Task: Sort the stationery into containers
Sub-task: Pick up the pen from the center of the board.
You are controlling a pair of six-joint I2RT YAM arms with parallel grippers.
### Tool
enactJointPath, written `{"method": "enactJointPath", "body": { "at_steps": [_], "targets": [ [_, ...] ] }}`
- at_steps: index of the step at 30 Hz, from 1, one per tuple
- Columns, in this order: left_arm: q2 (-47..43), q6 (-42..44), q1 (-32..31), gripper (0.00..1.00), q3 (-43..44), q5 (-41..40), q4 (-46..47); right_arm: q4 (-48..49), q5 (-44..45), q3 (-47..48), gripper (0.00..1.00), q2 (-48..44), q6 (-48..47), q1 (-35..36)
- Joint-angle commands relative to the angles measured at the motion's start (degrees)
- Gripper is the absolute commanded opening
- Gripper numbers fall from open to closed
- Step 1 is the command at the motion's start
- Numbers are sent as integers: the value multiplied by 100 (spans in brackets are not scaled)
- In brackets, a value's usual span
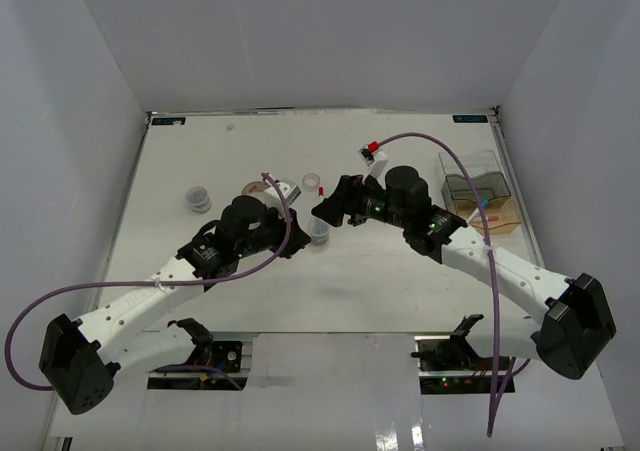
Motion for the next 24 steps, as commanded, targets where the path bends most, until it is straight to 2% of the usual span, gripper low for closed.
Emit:
{"method": "enactJointPath", "body": {
  "at_steps": [1,7,12,16,17,19,20,22,23,24],
  "targets": [
    [-166,253,-28,9,173,296,271,327,286,385,77,233,210,87],
    [-131,341,-28,9,235,200,437,230,497,536,75,567,333,211],
    [9,341,-37,9,261,94,543,292,559,474,62,559,413,228],
    [150,280,-28,11,305,33,552,266,795,378,42,418,413,220],
    [185,271,-28,12,314,6,561,257,822,351,32,375,404,228],
    [282,227,-28,16,349,-3,552,205,953,334,22,330,386,228],
    [317,201,-28,27,366,-37,552,161,1007,307,12,295,386,228],
    [422,166,-19,42,462,-108,500,134,1191,255,8,260,377,202],
    [466,139,-28,54,498,-195,473,125,1253,211,8,199,377,167],
    [502,122,-28,75,551,-231,438,134,1271,97,8,146,395,132]
  ]
}}
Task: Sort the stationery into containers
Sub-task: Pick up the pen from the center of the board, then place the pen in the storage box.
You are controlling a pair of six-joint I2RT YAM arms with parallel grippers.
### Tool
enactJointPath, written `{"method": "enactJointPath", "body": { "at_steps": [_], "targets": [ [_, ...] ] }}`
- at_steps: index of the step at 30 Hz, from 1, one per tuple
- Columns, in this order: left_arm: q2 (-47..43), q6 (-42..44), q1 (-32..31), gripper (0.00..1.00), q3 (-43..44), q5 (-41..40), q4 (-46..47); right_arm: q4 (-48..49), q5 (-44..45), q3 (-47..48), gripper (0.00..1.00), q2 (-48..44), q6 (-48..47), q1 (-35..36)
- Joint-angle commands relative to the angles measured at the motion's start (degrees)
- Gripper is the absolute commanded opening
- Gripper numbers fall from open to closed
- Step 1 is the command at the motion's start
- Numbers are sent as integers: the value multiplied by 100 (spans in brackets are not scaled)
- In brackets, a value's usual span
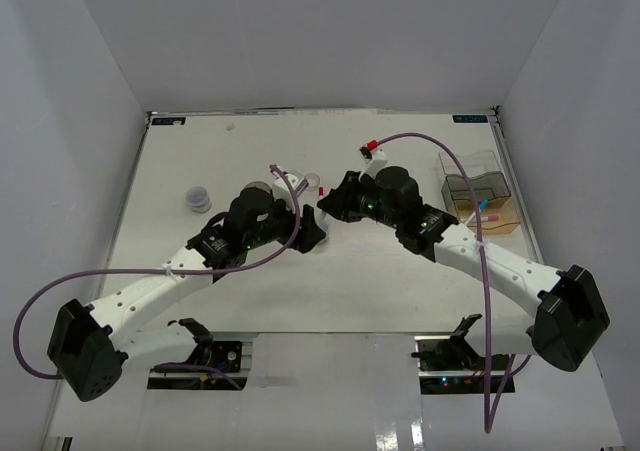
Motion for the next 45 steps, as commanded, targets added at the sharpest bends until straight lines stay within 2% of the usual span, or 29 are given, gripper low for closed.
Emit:
{"method": "enactJointPath", "body": {
  "at_steps": [1,3,6,7,10,13,15,19,22,26,33,45],
  "targets": [
    [119,-134,-15,84,426,-255,-93,136,383,-220,8,-298,-10,-204],
    [181,-187,-6,98,541,-473,-173,49,575,-335,8,-482,-27,-389],
    [322,-213,46,98,866,-843,-445,-258,656,-537,8,-877,-115,-1100],
    [365,-231,99,98,962,-853,-576,-320,665,-677,8,-1131,-132,-1598],
    [576,-389,529,98,1349,-1003,-874,-619,926,-836,8,-1623,-386,-2670],
    [901,-582,1414,98,1753,-941,-1243,-1023,1551,-828,8,-1906,-782,-3497],
    [1077,-617,1706,98,1885,-941,-1333,-1050,1736,-810,8,-1951,-931,-3877],
    [1043,-661,2234,98,1457,-564,-975,-1033,1948,-749,8,-1750,-976,-4834],
    [999,-723,2708,98,1174,-151,-893,-1024,2114,-661,8,-1486,-1063,-5144],
    [858,-627,2710,98,1051,-720,-885,-972,2238,-617,8,-1099,-1152,-5391],
    [709,-565,2719,98,1007,-1071,-867,-419,2114,-766,8,-501,-1143,-5602],
    [832,-539,2736,98,1007,-1082,-867,233,2124,-1012,8,211,-1038,-5637]
  ]
}}
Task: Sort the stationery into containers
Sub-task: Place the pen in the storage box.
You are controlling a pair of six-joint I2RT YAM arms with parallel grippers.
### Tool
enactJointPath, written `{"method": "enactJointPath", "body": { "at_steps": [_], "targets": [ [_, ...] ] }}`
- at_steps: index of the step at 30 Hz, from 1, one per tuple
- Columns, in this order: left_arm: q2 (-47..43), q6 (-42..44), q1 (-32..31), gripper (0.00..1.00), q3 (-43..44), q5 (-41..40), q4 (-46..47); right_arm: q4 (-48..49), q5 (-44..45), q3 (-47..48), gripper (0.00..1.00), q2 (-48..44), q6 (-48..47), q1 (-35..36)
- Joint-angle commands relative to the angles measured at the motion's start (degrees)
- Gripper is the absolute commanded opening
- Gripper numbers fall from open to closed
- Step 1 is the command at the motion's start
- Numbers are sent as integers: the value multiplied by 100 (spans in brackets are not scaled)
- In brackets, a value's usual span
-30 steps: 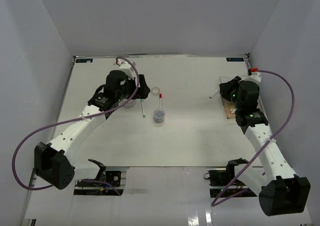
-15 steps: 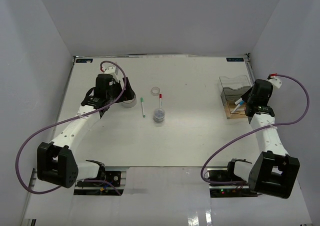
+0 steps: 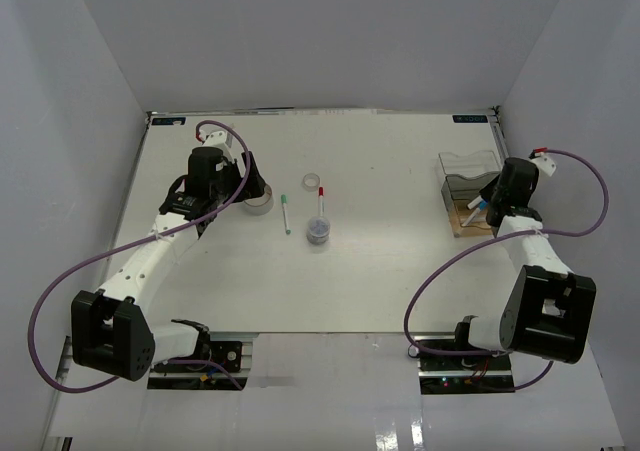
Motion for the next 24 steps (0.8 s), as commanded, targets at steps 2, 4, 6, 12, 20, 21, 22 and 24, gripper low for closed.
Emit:
{"method": "enactJointPath", "body": {
  "at_steps": [2,4,6,12,20,21,22,24],
  "targets": [
    [-67,58,19,98,-40,-70,88,482,124,-125,8,201,9,-35],
    [-49,58,28,98,-49,-78,88,535,150,-142,8,280,18,-35],
    [-40,49,28,98,-40,-61,88,570,194,-177,8,332,9,-44],
    [-31,58,37,98,-40,-43,88,640,563,-300,8,429,-8,-44],
    [-23,58,46,98,-40,-52,61,632,1012,-450,8,315,150,-79],
    [-23,67,46,98,-40,-61,61,606,1012,-459,8,298,167,-88],
    [-23,58,46,98,-31,-61,61,579,951,-450,8,298,185,-97],
    [-23,58,46,98,-40,-52,70,535,766,-441,8,271,185,-97]
  ]
}}
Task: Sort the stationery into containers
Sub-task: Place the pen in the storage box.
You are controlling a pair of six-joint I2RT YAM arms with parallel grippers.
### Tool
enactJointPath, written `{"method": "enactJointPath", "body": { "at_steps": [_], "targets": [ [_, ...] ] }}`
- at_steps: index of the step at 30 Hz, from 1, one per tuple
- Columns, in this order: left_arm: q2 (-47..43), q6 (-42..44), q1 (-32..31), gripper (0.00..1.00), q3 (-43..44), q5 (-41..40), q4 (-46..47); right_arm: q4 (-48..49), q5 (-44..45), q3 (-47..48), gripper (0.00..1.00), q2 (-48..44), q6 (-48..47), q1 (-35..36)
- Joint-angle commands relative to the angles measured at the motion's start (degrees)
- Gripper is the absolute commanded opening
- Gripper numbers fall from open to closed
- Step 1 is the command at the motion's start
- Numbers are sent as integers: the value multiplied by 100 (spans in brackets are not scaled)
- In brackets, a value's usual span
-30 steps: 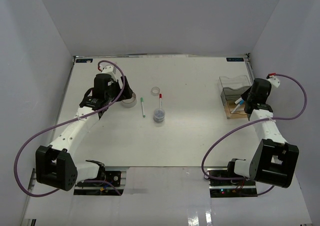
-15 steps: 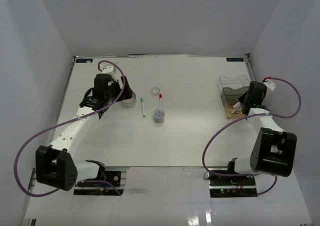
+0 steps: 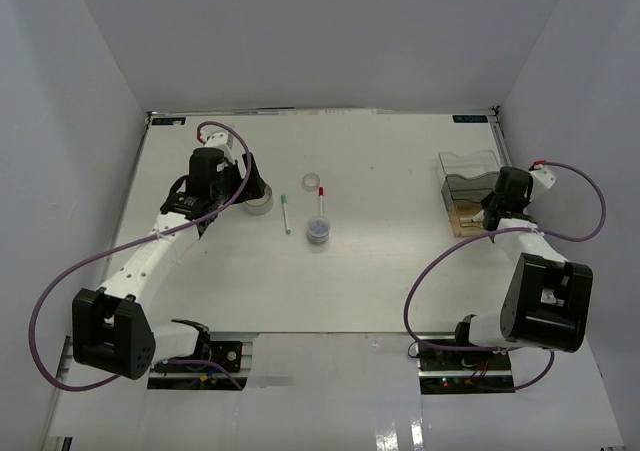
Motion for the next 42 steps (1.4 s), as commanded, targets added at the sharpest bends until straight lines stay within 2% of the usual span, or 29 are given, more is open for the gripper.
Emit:
{"method": "enactJointPath", "body": {
  "at_steps": [1,10,13,19,24,28,31,38,42],
  "targets": [
    [-58,47,39,98,2,-39,57,116,-86,24,8,-142,113,-36],
    [-31,39,39,98,2,-48,48,-148,-1159,-46,10,-159,614,-44],
    [-31,47,39,98,10,-48,31,-227,-1265,-11,13,-133,667,-44],
    [-58,47,30,98,10,-48,22,-596,-1160,147,26,-37,640,-44],
    [-66,39,39,98,10,-57,22,-755,-1037,52,32,-150,702,-71],
    [-58,39,30,98,10,-48,22,-755,-1011,-81,47,-300,728,-123],
    [-58,47,30,98,19,-48,22,-912,-976,-125,52,-458,711,-141],
    [-58,4,30,98,19,58,22,-975,-747,-90,59,-898,334,-159],
    [-40,-6,39,98,10,93,31,-1159,-905,366,59,-434,17,-150]
  ]
}}
